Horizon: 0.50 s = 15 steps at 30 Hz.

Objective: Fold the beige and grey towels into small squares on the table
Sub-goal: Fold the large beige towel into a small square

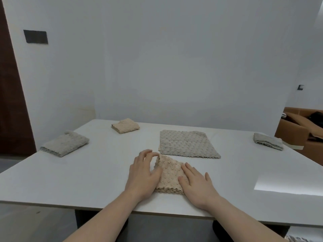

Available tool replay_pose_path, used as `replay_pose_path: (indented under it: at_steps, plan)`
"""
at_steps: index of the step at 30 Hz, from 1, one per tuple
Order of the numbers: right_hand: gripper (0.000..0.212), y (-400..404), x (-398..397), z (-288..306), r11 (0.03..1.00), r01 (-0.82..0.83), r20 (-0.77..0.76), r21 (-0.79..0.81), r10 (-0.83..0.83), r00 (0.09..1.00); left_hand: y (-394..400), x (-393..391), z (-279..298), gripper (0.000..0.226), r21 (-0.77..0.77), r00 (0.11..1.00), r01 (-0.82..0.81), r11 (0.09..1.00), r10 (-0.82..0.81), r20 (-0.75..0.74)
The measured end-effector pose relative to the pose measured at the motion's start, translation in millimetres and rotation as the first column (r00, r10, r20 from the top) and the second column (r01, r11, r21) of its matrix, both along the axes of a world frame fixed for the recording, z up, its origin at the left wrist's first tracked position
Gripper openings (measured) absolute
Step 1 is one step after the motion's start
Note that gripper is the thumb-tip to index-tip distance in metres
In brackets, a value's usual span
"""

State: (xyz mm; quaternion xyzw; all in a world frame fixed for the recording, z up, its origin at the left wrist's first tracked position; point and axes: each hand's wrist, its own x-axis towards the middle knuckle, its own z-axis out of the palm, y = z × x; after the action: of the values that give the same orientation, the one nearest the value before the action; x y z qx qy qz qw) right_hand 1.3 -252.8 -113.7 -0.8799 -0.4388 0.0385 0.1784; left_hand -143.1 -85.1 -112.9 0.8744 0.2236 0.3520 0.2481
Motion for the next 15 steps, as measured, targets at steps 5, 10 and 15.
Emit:
replay_pose_path:
  at_steps: [5,10,15]
  plan:
    - [0.066,-0.2,-2.2,0.9,0.999,0.013,0.011,-0.03,-0.013,1.0,-2.7,5.3,-3.4,0.058,0.09,0.937,0.164,0.982,-0.126,-0.326]
    - [0.067,0.5,-3.9,1.1,0.999,0.031,0.015,-0.029,-0.031,0.999,-6.2,8.5,0.4,0.061,0.07,0.849,0.087,0.994,-0.037,-0.527]
    - [0.068,1.6,-5.4,2.2,0.998,0.049,0.023,-0.028,-0.048,0.999,-8.3,8.2,1.9,0.063,0.051,0.849,0.052,0.997,-0.017,-0.529]
